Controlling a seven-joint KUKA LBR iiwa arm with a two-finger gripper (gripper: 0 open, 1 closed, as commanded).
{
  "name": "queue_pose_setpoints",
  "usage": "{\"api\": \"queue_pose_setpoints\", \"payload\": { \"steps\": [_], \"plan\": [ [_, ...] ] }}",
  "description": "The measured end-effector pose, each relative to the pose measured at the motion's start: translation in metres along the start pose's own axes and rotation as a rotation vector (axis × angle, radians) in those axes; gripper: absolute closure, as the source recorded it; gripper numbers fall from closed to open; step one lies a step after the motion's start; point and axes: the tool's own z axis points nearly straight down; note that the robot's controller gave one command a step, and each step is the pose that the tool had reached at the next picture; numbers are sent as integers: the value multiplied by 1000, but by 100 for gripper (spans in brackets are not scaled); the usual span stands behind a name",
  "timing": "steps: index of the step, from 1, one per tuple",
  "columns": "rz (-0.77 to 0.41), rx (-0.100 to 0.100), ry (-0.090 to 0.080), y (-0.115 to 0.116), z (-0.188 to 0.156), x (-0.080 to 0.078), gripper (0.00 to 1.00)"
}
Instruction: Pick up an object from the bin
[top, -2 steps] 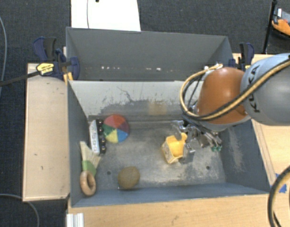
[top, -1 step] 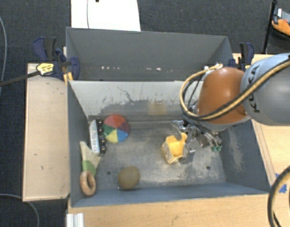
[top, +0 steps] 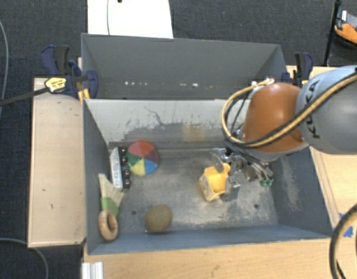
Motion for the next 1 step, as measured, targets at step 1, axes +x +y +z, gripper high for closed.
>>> {"api": "queue_pose_setpoints", "payload": {
  "steps": [1],
  "plan": [
    [-11, -1, 14, 10, -25, 1, 100]
  ]
}}
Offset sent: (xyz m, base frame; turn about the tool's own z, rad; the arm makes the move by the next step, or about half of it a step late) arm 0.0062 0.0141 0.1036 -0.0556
